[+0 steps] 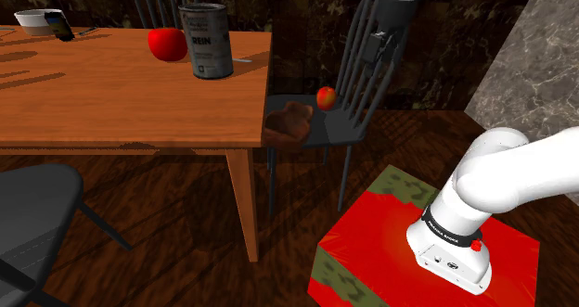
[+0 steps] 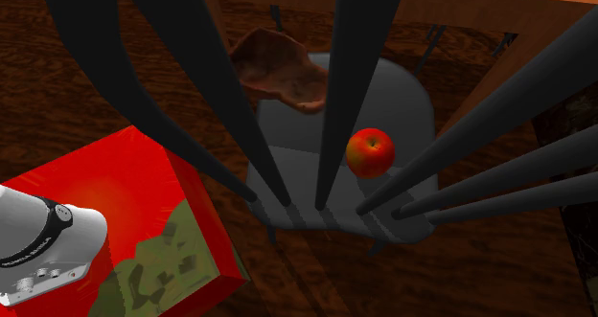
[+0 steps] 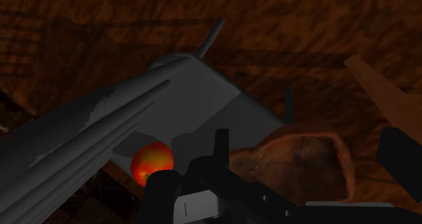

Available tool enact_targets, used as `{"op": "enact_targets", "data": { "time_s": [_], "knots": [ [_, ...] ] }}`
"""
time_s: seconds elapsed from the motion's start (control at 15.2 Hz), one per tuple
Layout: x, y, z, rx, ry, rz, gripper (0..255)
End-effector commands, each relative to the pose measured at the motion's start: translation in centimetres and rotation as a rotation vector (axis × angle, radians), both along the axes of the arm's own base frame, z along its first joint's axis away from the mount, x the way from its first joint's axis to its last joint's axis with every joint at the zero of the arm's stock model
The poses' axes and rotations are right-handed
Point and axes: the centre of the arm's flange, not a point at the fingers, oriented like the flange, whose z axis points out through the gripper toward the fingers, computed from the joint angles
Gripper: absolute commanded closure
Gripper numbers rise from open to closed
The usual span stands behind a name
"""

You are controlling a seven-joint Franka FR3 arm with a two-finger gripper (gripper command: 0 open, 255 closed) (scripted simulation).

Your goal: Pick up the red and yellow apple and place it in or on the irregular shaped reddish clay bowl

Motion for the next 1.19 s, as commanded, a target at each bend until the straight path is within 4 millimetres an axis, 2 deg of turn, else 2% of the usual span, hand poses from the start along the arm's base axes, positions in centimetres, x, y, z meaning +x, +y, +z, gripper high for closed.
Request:
{"op": "enact_targets", "data": {
  "time_s": [0.0,1.12],
  "knots": [
    [0.0,0.0,0.0,0.000,0.000,0.000,0],
    [15.4,-14.3,-9.3,0.042,0.018,0.023,0]
  ]
}}
